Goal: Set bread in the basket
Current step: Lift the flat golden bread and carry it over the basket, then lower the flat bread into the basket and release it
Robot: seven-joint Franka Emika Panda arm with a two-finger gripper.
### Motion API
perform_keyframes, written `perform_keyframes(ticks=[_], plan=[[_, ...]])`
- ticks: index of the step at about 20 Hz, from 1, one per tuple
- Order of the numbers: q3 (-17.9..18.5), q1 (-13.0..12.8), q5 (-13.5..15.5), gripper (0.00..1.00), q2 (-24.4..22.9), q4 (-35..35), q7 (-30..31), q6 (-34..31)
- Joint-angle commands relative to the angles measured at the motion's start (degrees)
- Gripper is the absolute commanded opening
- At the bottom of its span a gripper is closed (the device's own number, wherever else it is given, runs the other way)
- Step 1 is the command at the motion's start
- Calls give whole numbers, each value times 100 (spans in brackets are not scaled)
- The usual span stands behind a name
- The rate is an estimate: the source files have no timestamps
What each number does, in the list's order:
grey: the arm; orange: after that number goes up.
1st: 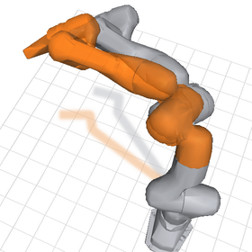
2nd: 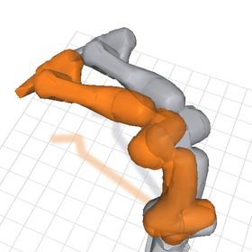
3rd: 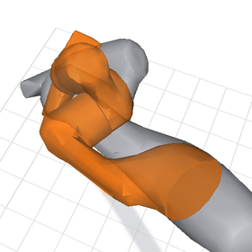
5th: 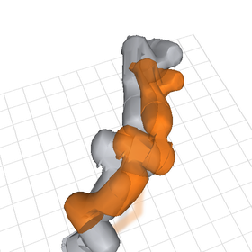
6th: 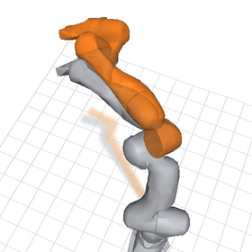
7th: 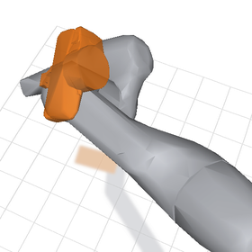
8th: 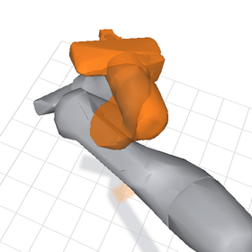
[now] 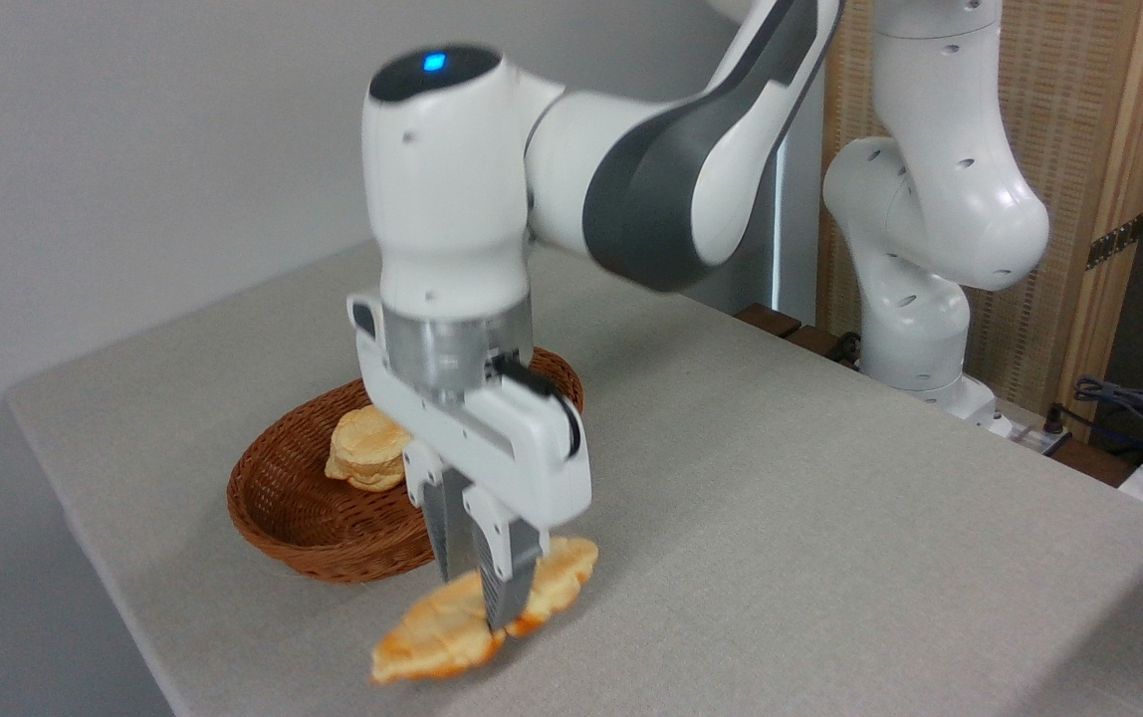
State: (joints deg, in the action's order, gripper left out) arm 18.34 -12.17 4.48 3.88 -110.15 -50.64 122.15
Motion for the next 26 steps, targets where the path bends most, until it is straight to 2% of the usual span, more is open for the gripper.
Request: perform_keyframes(ticks=[1, 4, 8, 10, 12, 13, 18, 26], plan=[[21, -109, 578, 34, -457, -76, -263, 72], [-155, -241, 650, 36, -546, -76, -254, 63], [-638, -259, 668, 38, -590, -94, -254, -130], [-866, -277, 685, 53, -564, -103, -210, -156], [-1060, -294, 721, 90, -546, -112, -122, -244], [-1121, -303, 721, 100, -520, -112, -18, -331], [-1297, -373, 721, 100, -318, -85, 10, -324], [-1298, -373, 642, 100, -195, -76, 1, -315]])
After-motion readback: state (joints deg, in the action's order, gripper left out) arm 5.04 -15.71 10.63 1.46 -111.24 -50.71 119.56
